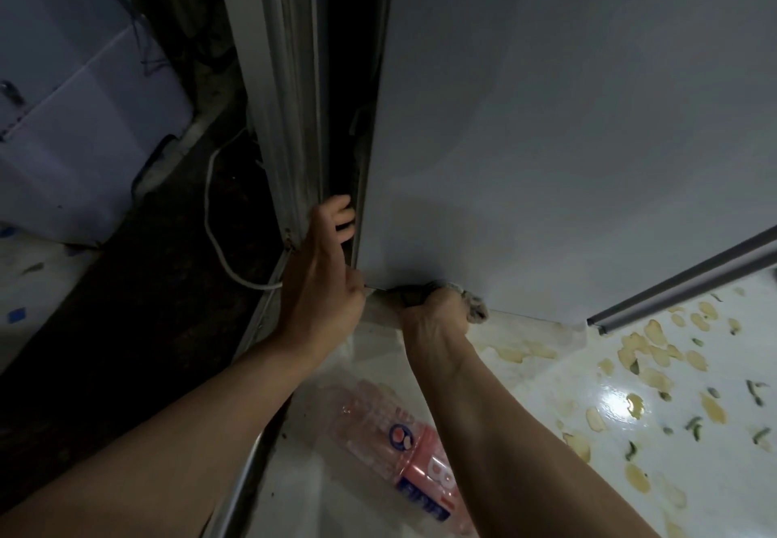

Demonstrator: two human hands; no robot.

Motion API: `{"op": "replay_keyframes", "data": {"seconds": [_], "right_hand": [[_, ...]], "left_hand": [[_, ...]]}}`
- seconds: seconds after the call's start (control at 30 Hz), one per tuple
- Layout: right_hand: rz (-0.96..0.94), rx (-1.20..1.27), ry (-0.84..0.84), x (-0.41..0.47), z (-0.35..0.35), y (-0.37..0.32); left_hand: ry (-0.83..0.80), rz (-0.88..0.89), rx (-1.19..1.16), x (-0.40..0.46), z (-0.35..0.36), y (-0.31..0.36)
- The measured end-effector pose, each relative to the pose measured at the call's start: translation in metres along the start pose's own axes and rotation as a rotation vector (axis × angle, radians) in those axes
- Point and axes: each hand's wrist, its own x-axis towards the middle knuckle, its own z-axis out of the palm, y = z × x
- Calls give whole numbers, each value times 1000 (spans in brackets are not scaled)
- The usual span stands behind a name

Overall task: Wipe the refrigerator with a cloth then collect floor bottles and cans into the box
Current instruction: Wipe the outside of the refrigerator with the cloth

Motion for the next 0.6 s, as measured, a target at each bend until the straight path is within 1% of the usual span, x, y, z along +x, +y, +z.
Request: {"op": "replay_keyframes", "data": {"seconds": [0.13, 0.3, 0.5, 0.6], "right_hand": [[-28, 29, -17, -7, 0, 4], [-32, 4, -24, -9, -1, 7], [-37, 43, -40, -17, 5, 15], [-5, 45, -64, -22, 10, 22]], "left_hand": [[-20, -9, -32, -1, -1, -2], [-26, -24, -80, -2, -2, -1], [-38, -24, -73, 0, -1, -4], [-44, -25, -84, 1, -2, -6]]}}
